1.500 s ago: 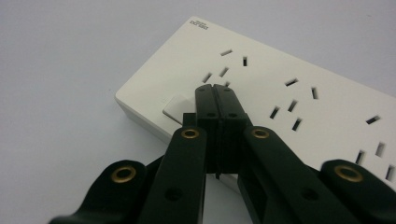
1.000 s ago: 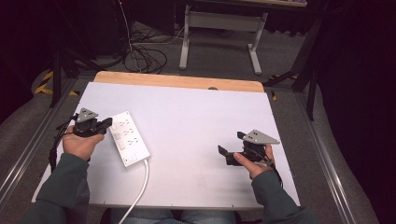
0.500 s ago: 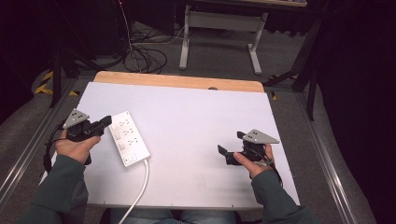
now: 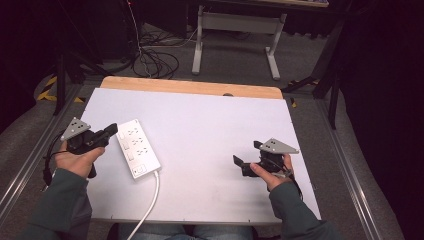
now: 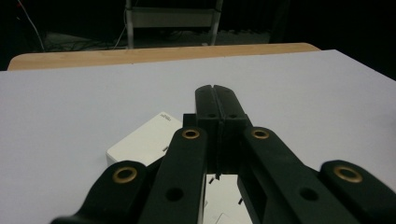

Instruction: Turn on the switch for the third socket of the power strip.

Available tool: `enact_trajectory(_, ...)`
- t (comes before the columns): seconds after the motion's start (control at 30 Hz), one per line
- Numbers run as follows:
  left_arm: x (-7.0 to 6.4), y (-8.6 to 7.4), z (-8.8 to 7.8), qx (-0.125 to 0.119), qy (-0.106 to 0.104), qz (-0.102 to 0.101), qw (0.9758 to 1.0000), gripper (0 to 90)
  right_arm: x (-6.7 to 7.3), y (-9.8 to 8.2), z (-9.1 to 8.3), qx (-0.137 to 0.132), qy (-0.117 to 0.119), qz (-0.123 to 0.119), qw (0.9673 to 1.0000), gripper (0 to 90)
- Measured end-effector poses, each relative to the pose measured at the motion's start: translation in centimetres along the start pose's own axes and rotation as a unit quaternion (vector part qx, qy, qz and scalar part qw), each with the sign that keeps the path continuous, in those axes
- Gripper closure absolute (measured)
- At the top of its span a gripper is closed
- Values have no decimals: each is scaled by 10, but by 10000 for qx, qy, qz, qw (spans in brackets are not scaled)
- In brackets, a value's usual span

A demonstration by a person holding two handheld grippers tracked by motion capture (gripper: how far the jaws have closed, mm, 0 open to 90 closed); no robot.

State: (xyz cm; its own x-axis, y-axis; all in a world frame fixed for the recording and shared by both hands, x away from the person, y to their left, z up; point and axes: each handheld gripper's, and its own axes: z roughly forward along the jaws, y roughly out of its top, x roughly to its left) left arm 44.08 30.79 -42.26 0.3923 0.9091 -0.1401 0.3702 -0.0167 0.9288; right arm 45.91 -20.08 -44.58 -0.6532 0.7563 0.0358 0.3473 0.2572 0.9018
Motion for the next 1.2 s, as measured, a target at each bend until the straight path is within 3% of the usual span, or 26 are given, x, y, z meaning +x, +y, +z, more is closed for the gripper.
enact_trajectory(0.57,-2,-4,-25,-201,-138,-102,9997,899,0,0,0,11,2,-6,10000,58)
enact_trajectory(1.2,2,-11,-51,-366,17,-88,9993,816,0,0,0,17,-10,5,10000,57)
